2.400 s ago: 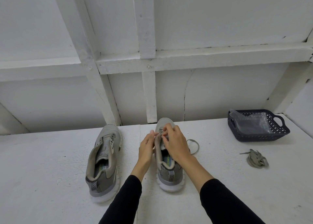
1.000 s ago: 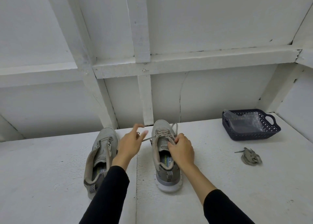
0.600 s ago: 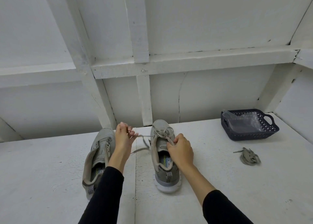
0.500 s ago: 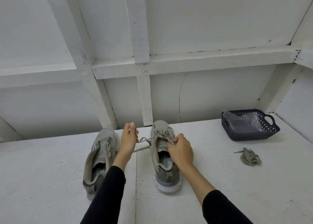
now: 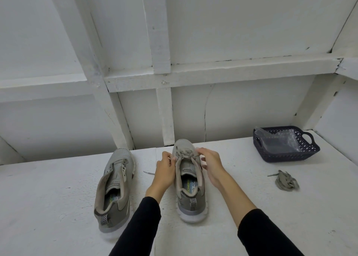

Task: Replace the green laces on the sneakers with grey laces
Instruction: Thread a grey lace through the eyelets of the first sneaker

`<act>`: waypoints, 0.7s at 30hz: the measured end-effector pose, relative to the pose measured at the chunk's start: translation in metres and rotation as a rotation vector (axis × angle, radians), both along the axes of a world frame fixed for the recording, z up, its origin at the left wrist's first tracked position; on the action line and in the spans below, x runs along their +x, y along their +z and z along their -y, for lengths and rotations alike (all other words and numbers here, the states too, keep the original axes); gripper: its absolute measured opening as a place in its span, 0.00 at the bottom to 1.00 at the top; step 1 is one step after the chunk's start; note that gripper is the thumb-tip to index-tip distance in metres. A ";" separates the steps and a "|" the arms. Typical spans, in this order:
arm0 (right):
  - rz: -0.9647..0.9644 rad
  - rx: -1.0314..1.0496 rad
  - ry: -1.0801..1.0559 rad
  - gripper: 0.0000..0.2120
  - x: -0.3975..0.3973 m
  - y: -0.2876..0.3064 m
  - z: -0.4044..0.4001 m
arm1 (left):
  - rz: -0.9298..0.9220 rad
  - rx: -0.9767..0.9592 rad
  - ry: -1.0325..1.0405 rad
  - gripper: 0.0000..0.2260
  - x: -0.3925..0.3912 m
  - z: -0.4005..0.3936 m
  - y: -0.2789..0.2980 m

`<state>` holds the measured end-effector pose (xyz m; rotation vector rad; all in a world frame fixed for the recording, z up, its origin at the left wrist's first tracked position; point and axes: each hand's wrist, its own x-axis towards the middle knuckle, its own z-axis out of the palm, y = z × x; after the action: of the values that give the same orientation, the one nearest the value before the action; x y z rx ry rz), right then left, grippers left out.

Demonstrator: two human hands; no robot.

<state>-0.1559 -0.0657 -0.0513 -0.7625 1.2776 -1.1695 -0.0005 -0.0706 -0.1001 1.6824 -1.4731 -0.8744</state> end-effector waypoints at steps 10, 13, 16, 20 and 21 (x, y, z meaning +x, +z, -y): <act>0.265 -0.346 -0.246 0.18 -0.035 0.038 0.025 | 0.033 0.035 0.013 0.10 0.000 0.003 -0.008; -0.246 -0.318 -0.265 0.23 -0.044 0.024 0.018 | 0.030 0.036 0.016 0.10 -0.001 0.002 -0.006; -0.641 -0.015 -0.143 0.22 -0.050 -0.005 0.011 | 0.005 0.029 0.039 0.09 -0.002 0.001 -0.005; -1.009 0.389 0.124 0.20 -0.047 -0.027 0.001 | -0.055 0.017 0.033 0.10 -0.002 -0.002 -0.003; -1.099 0.404 0.111 0.21 -0.044 -0.026 -0.001 | -0.041 -0.002 0.021 0.10 -0.001 -0.003 -0.004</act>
<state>-0.1997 -0.0648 -0.0773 -1.1978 2.2318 -0.3005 -0.0016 -0.0673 -0.1040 1.6659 -1.4264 -0.8909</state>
